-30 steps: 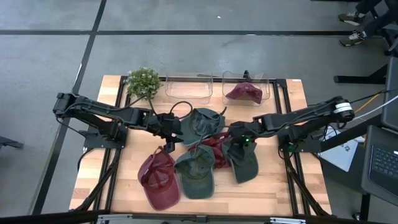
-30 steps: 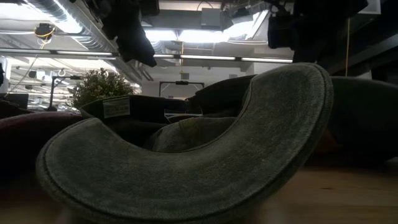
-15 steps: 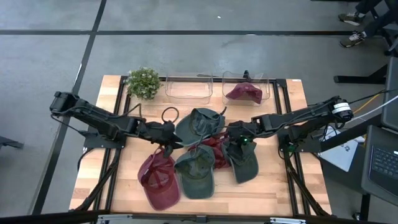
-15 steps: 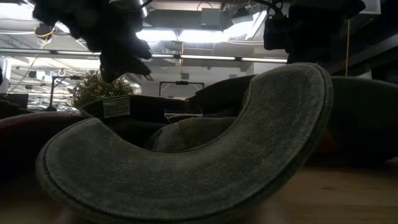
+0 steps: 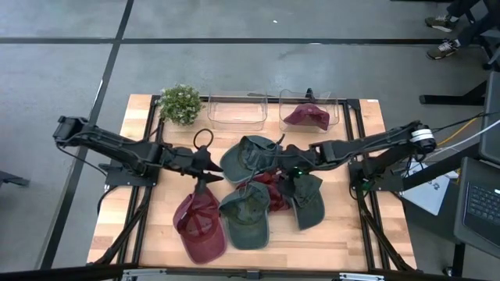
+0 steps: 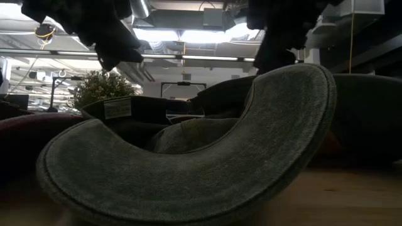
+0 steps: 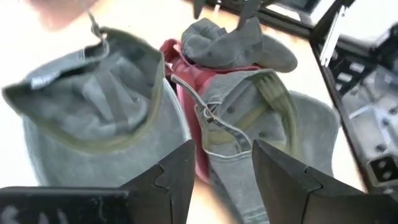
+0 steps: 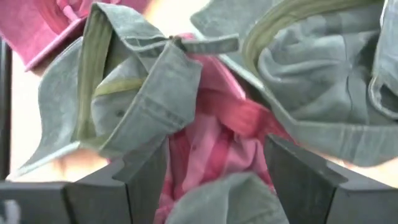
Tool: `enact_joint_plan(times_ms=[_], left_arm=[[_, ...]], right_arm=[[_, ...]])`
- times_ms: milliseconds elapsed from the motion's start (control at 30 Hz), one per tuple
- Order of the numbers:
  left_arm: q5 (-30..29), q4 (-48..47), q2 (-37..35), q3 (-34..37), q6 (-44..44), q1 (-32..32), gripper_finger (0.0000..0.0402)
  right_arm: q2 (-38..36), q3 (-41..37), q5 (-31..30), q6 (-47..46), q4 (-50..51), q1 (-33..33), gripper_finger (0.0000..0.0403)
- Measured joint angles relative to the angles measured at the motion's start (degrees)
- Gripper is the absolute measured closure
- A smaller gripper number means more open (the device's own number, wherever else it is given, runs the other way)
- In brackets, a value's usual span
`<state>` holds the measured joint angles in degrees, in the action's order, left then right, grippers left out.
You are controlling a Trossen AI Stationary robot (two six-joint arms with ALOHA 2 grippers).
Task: Pick & Place hat
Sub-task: Put the bottom left gray cap into the left transparent bin
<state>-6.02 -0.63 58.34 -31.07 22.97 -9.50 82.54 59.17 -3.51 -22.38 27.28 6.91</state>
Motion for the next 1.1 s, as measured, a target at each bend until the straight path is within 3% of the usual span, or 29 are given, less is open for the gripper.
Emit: enact_joint_plan(times_ms=[200, 500, 800, 1100], left_arm=[[3.3, -2.9, -2.6, 0.0, -11.7, 1.8, 0.0249], [6.3, -11.0, -7.5, 0.0, -9.3, 2.5, 0.0249], [9.1, -15.6, -8.8, 0.0, -9.0, 2.4, 0.0249], [10.3, -16.5, -8.8, 0.0, -15.8, 2.4, 0.0249]], right_arm=[[6.2, 6.5, 0.0, 3.7, 0.0, -0.8, 0.0143], [15.1, 17.9, 0.7, 4.8, 5.1, -0.8, 0.0143], [18.4, 22.2, 6.8, -7.7, 7.5, 1.1, 0.0143], [19.3, 22.3, -0.1, -13.0, 11.0, 4.7, 0.0143]])
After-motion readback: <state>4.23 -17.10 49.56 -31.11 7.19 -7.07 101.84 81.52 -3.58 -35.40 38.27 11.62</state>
